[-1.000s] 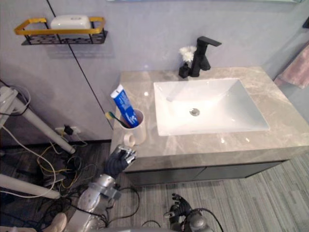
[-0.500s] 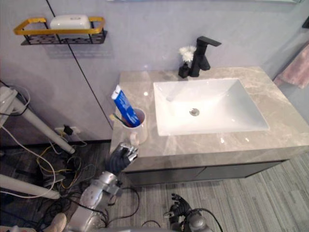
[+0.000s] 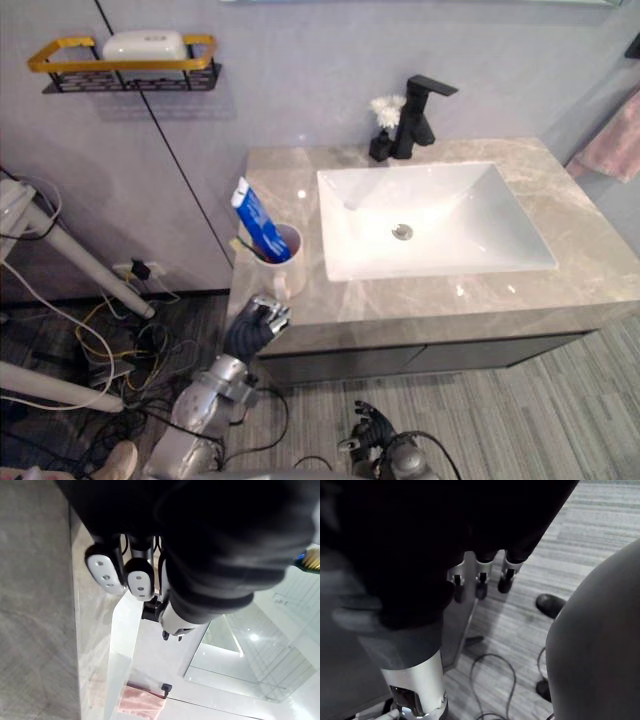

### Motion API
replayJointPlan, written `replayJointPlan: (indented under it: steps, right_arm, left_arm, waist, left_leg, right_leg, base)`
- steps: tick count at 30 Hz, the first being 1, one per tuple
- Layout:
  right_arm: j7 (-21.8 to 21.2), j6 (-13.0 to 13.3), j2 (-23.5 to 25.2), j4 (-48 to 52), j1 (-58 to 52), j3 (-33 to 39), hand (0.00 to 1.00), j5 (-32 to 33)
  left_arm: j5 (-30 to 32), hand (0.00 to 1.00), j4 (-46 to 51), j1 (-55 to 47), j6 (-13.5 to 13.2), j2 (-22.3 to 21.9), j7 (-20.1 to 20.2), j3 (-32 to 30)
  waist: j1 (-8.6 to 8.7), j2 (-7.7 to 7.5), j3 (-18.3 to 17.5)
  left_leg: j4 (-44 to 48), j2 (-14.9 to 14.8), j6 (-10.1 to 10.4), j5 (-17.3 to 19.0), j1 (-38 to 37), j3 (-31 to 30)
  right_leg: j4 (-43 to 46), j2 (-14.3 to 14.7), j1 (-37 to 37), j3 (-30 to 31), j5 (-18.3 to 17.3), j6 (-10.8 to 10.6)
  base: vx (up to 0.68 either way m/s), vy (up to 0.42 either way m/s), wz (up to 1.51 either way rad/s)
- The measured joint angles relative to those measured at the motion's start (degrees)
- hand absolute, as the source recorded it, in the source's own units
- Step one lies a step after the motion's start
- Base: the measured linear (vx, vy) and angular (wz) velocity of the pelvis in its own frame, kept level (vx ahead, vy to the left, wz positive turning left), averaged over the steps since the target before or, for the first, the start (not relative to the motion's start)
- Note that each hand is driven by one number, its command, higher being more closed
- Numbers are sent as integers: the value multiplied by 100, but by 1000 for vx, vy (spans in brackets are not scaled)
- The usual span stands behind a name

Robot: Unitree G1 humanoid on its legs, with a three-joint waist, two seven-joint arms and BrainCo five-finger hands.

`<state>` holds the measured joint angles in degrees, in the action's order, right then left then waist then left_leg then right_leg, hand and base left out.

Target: Organize washtable

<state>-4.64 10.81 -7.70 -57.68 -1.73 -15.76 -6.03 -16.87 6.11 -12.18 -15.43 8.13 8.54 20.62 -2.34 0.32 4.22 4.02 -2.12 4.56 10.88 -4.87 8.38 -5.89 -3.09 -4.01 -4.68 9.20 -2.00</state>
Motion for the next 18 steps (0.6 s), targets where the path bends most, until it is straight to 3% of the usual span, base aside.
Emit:
replayJointPlan:
  steps: [18]
  right_arm:
    - [4, 0, 46, 2, -18, -57, 0, 113]
  left_arm:
    - [413, 100, -410, 266, -129, -84, -179, -17]
  waist:
    - [4, -34, -1]
  left_leg:
    - [-10, -8, 3, 2, -25, 59]
  right_leg:
    - [-2, 12, -1, 43, 0, 0]
  base:
    - [0, 0, 0]
